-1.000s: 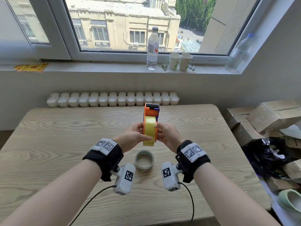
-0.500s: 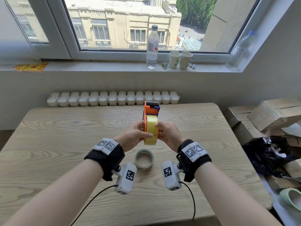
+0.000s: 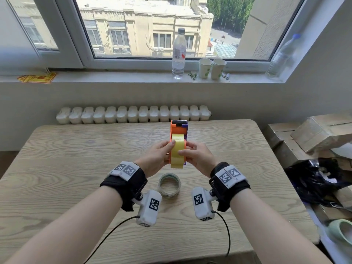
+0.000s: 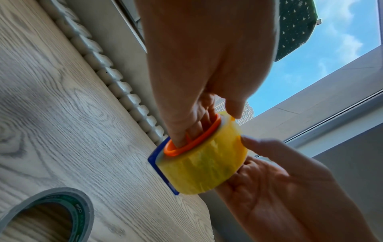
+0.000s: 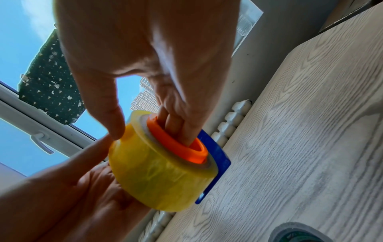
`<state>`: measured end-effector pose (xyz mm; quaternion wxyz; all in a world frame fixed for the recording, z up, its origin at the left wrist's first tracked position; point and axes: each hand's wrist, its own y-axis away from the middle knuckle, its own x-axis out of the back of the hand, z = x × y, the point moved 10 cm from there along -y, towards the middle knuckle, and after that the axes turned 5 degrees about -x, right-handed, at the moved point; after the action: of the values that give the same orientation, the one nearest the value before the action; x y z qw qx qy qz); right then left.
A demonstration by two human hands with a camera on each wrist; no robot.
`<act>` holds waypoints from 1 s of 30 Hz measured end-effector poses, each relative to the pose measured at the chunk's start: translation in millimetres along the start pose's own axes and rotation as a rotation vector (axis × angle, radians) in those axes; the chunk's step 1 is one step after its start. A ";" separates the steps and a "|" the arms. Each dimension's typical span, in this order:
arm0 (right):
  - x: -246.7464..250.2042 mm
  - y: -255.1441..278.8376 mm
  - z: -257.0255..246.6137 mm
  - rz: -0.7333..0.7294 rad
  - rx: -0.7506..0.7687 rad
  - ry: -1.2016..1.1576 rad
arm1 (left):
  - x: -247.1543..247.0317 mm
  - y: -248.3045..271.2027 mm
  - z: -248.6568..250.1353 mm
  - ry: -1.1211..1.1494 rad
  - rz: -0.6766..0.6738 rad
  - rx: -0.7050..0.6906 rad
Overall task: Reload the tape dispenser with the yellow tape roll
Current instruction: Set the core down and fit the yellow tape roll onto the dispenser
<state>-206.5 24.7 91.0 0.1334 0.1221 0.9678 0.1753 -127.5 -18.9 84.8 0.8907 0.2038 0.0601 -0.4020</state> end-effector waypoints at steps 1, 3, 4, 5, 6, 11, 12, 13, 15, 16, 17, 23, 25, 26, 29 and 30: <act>-0.8 0.4 0.0 -0.004 0.002 0.006 | 0.7 0.5 -0.2 0.016 -0.004 0.012; -1.9 0.6 0.1 -0.002 0.008 0.008 | 0.0 2.4 0.7 0.041 -0.044 0.025; -2.5 0.3 0.0 0.001 0.010 0.006 | -0.7 3.3 1.6 0.044 -0.069 0.023; -3.0 -0.5 0.9 0.001 0.005 0.004 | -1.1 4.4 2.6 0.039 -0.087 0.018; -3.6 -1.2 1.8 0.003 -0.002 0.004 | -0.7 5.0 3.3 0.030 -0.094 0.013; -4.6 -2.8 3.9 0.034 -0.023 -0.030 | 1.8 7.7 4.4 -0.014 -0.096 -0.017; -4.3 -3.3 4.1 0.041 -0.028 -0.033 | 2.4 7.6 4.4 -0.024 -0.094 -0.024; -4.0 -3.6 4.4 0.048 -0.032 -0.032 | 2.6 7.6 4.6 -0.033 -0.094 -0.031; -4.1 -4.1 4.8 0.048 -0.042 -0.029 | 2.9 8.0 5.3 -0.044 -0.095 -0.045; -4.8 -4.0 4.7 0.040 -0.045 -0.026 | 3.4 8.0 5.4 -0.042 -0.094 -0.051; -5.6 -3.6 4.6 0.033 -0.048 -0.026 | 3.5 8.1 5.5 -0.037 -0.093 -0.055; -7.3 -1.9 4.3 0.031 -0.035 -0.025 | 8.3 7.4 2.9 -0.045 -0.039 -0.030; -8.4 -0.9 4.1 0.024 -0.032 -0.025 | 8.1 8.4 2.2 -0.025 -0.052 -0.012; -8.8 -0.4 3.5 0.024 -0.031 -0.024 | 8.6 8.6 1.9 -0.019 -0.053 -0.005; -7.8 0.0 3.7 0.048 -0.037 -0.026 | 10.1 9.0 2.1 -0.030 -0.050 0.003; -7.1 0.1 4.3 0.059 -0.042 -0.031 | 9.5 9.3 2.5 -0.039 -0.054 -0.001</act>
<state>-198.5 24.1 88.7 0.1456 0.1506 0.9577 0.1973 -114.5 -21.0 87.5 0.8805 0.1938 0.0487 -0.4299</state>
